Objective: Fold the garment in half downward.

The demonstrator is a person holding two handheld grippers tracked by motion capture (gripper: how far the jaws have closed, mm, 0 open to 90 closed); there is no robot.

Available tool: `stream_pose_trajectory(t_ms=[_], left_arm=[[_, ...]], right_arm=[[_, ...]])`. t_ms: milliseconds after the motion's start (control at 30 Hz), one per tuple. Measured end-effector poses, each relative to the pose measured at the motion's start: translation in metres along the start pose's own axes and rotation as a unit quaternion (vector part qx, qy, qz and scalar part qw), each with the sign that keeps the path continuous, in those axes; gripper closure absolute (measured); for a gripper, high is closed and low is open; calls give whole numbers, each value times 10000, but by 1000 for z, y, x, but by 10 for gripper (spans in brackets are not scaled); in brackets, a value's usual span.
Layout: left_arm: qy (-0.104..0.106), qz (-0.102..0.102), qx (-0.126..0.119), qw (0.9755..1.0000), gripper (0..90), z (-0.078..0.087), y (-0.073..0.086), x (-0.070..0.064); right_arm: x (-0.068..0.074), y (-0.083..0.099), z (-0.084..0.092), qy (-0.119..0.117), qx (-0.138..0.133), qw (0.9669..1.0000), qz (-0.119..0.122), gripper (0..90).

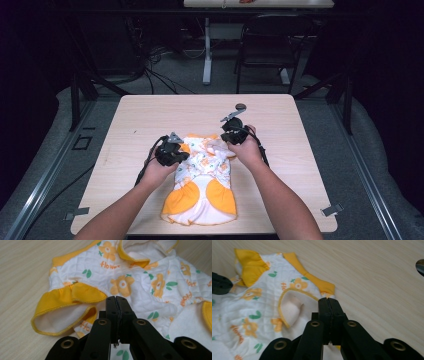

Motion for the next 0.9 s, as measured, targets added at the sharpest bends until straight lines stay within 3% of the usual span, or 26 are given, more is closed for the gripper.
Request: stream_pose_trajectory(t_ms=[167, 267, 400, 533, 633, 800, 900], left_arm=[[-1, 44, 78, 10000, 889, -8, 6, 0], [-4, 48, 120, 9999, 888, -11, 10, 0], [41, 58, 136, 9999, 891, -13, 14, -2], [78, 79, 130, 9999, 893, -14, 18, -3], [112, 38, 142, 9998, 893, -13, 20, -5], [125, 32, 138, 9998, 892, -13, 20, -5], [105, 28, 193, 9998, 871, -13, 18, -2]], right_arm=[[-7, -1, -17, 122, 145, 9998, -75, 898], [-6, -2, -23, 53, 161, 9998, -122, 898], [1, 2, -28, -149, 272, 9995, -14, 898], [9, 12, -31, -287, 304, 9991, -66, 898], [12, 23, -36, -339, 571, 9978, 74, 897], [21, 31, -42, -509, 543, 9972, 19, 897], [23, 34, -44, -486, 604, 9968, 186, 897]])
Point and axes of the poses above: each handheld gripper's, and its own axes: z roughly backward along the jaws, y roughly out of its underside, x roughly to its left, the point moved 8 cm from there along -z, roughly forward along the jaws, and after that the axes turned 3 degrees about -y, right-handed, at the moved point
